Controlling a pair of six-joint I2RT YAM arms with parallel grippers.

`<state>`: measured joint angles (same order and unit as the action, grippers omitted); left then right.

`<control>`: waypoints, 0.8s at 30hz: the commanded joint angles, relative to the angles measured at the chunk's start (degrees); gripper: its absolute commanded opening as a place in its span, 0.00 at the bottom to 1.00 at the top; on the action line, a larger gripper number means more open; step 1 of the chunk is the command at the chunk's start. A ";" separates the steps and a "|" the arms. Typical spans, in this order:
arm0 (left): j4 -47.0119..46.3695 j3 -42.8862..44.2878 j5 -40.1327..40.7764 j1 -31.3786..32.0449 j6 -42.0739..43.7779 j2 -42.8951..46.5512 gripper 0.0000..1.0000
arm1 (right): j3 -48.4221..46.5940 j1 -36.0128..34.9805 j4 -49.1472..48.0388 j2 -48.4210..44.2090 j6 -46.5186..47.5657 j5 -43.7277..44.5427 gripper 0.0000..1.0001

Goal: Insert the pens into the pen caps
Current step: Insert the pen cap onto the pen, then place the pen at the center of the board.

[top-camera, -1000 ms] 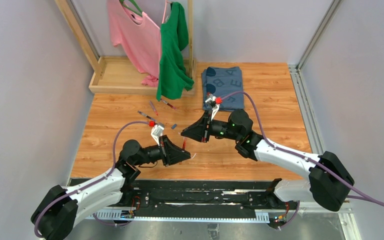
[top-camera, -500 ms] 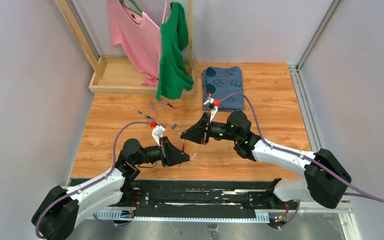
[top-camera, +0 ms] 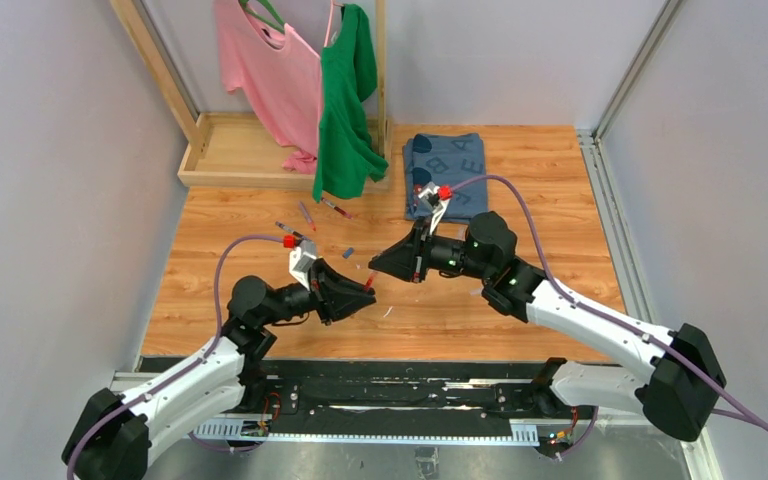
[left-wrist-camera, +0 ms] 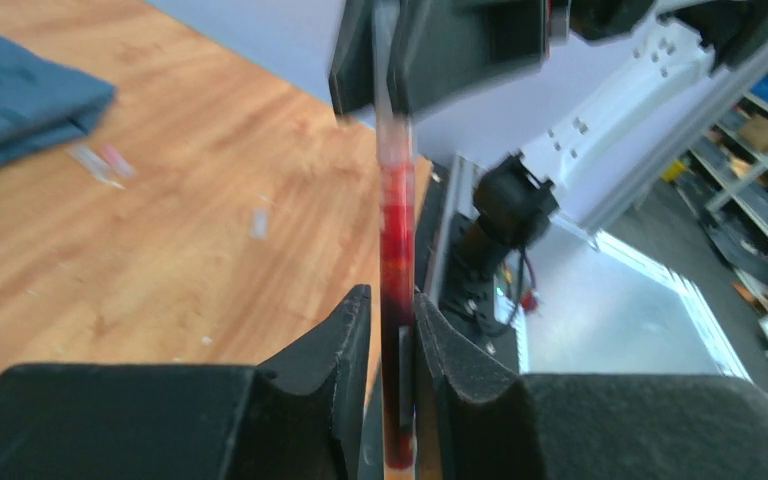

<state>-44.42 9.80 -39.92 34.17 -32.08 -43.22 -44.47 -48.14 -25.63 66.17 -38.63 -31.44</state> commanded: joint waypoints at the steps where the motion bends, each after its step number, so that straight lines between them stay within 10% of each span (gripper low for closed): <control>1: -2.39 3.55 6.87 -1.83 6.01 2.25 0.27 | -0.71 -0.45 12.57 -2.66 2.24 5.46 0.01; 7: -1.98 3.51 4.74 -1.83 5.81 1.20 0.33 | -4.09 1.13 16.78 -2.36 5.24 9.31 0.01; 12: -1.27 2.03 7.87 -1.83 4.71 2.54 0.57 | -7.32 3.28 25.76 -2.30 10.86 14.91 0.01; 24: 21.27 6.57 27.13 -2.09 7.70 3.20 0.81 | -20.41 30.63 63.96 6.34 30.83 36.87 0.01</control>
<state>-29.50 13.69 -19.84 32.64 -26.28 -39.83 -60.99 -24.49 23.38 67.18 -16.75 -4.27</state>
